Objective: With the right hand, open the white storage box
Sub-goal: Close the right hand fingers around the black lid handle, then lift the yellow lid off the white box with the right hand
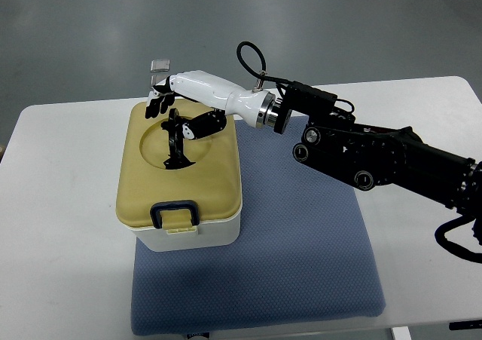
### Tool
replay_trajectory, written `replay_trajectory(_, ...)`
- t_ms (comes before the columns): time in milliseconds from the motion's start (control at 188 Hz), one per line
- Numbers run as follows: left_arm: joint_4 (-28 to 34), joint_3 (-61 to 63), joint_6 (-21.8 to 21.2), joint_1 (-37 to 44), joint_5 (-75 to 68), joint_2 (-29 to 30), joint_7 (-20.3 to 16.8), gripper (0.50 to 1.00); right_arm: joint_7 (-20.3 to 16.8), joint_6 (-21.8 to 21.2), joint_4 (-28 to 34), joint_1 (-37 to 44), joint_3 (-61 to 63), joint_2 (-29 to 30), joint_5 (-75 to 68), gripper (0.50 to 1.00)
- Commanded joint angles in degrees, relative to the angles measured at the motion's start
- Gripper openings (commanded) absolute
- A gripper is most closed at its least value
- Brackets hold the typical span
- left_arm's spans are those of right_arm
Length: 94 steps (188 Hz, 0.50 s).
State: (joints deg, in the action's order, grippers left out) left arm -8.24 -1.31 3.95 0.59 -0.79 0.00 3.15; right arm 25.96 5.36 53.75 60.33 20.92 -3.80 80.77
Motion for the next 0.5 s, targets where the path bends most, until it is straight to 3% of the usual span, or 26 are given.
replay_trajectory(0,0.1,0.0,0.0,-0.1,0.0,0.0,0.0,1.0,0.1,0.0,0.1,0.0,0.3,-0.4,-0.3,0.5)
replay_trajectory(494,0.1,0.0,0.0,0.0,0.0,0.0,0.0,1.0,0.9,-0.4,4.4,0.5,7.4,-8.0,-6.2,0.5)
